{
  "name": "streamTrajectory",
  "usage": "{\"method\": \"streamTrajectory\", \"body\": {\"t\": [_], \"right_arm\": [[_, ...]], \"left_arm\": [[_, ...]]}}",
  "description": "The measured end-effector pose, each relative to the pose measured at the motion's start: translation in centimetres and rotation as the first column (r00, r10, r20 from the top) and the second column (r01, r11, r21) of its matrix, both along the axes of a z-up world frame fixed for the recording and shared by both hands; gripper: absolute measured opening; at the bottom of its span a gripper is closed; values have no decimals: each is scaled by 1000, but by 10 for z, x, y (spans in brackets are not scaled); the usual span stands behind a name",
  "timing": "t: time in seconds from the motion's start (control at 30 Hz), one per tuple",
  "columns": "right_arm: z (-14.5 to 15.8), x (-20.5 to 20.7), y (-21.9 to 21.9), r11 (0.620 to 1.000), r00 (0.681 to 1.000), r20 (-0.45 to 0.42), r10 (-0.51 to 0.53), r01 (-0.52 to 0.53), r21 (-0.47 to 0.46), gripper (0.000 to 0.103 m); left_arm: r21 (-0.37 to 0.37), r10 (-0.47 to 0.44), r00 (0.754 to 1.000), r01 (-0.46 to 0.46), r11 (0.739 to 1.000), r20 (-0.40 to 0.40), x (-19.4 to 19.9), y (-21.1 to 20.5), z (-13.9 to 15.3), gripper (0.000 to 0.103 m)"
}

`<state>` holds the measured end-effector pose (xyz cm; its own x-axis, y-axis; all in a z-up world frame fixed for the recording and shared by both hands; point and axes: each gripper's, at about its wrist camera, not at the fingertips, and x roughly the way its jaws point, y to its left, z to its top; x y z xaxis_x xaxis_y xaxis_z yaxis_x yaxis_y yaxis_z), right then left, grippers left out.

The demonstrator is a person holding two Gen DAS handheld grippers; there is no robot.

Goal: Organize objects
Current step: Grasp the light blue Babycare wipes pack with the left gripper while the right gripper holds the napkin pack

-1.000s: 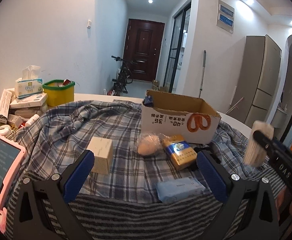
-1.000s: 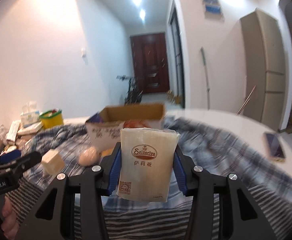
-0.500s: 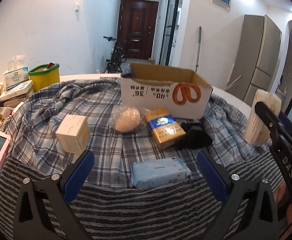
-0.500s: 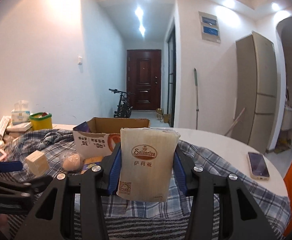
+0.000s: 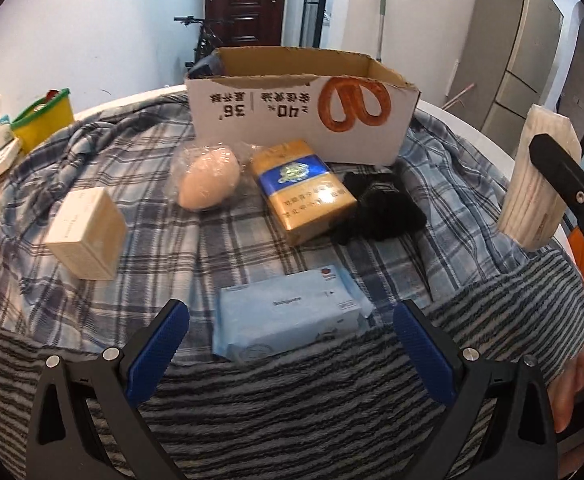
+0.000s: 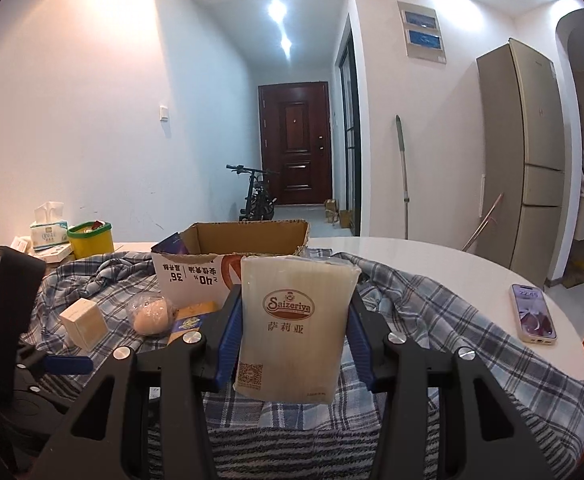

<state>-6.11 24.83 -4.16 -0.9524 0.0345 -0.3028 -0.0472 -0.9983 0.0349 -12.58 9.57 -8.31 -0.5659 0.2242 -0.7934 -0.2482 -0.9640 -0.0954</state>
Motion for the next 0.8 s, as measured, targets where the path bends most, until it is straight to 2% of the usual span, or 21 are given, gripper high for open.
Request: {"method": "streamTrajectory", "body": {"t": [0.27, 0.4, 0.6, 0.73, 0.8], "right_arm": [[0, 1, -3, 1000, 1000, -8, 7, -7, 0, 47], [-1, 0, 0, 1000, 1000, 1, 15, -15, -14, 47], [-1, -1, 1, 1000, 1000, 5, 13, -13, -18, 48], [-1, -3, 1, 1000, 1000, 13, 13, -13, -20, 48], [-2, -3, 2, 1000, 1000, 16, 13, -12, -25, 48]], "left_arm": [[-13, 24, 998, -23, 1000, 53, -13, 1, -16, 103], [5, 33, 997, -34, 999, 66, -17, -2, -21, 102], [25, 30, 997, -32, 999, 74, -16, -3, -24, 83], [45, 13, 998, -16, 999, 57, -13, -3, -22, 81], [46, 18, 999, -20, 999, 47, -12, -5, -20, 77]]}}
